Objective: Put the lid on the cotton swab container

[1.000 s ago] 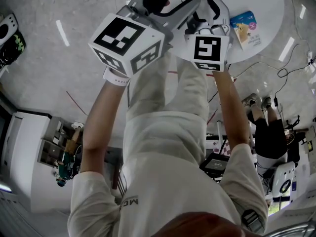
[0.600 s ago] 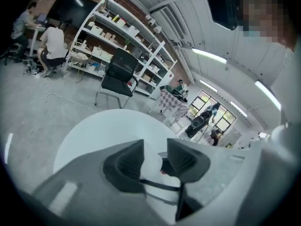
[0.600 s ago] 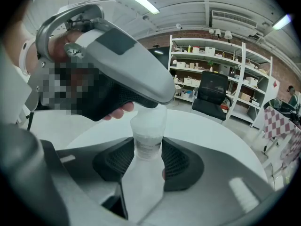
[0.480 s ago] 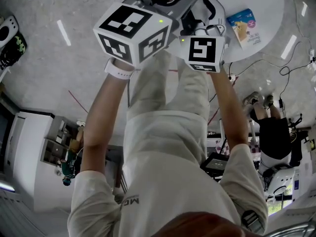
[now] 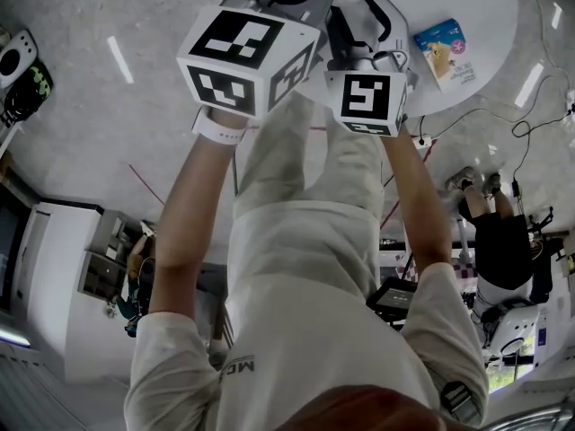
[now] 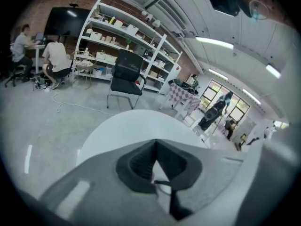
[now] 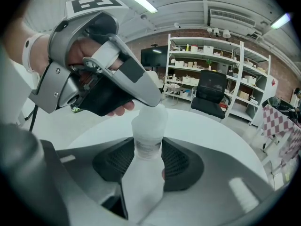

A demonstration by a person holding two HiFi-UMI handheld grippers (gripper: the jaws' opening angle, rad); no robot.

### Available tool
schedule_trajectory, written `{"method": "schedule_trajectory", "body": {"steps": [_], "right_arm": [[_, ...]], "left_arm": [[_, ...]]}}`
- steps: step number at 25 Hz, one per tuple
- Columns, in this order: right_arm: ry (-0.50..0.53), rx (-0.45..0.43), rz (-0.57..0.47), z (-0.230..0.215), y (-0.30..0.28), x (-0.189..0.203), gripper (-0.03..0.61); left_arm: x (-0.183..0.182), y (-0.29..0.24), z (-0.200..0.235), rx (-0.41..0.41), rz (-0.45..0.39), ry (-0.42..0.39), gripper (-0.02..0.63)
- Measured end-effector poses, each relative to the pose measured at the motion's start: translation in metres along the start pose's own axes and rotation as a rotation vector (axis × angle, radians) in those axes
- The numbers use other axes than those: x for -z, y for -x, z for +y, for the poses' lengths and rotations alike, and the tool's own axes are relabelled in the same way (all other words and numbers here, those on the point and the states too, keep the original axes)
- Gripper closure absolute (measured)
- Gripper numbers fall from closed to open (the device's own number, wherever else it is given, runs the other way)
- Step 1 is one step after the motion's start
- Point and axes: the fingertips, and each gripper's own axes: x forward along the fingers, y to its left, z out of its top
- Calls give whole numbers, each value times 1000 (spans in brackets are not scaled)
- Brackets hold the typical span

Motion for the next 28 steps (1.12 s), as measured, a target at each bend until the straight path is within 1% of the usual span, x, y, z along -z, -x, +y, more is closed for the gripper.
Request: {"method": "schedule_trajectory", "body": {"steps": [5,11,14,17,20,23,28], "right_arm": [[4,3,5,0,0,0,399],[6,2,13,0,-1,2,399],[3,7,15,0,0,2,399],[-2,10,10,0,0,1,396],[-14,11,2,0,-1,0,387],[-26,10,-3,-2,1,-3,365],[-29,-2,-14,-3,15,-17,335]], "left_arm": [[1,0,0,-19,-2,-10,618],[4,-4,-2,-49,41,-39,618],[4,-3,-3,-40,42,-33,618],[3,-2,-3,-9,47,-18,617],[0,2,-2,4,22,-21,615],[-6,16,-2,6,-17,1,614],[-9,40,-11,-5,-32,-6,614]]}}
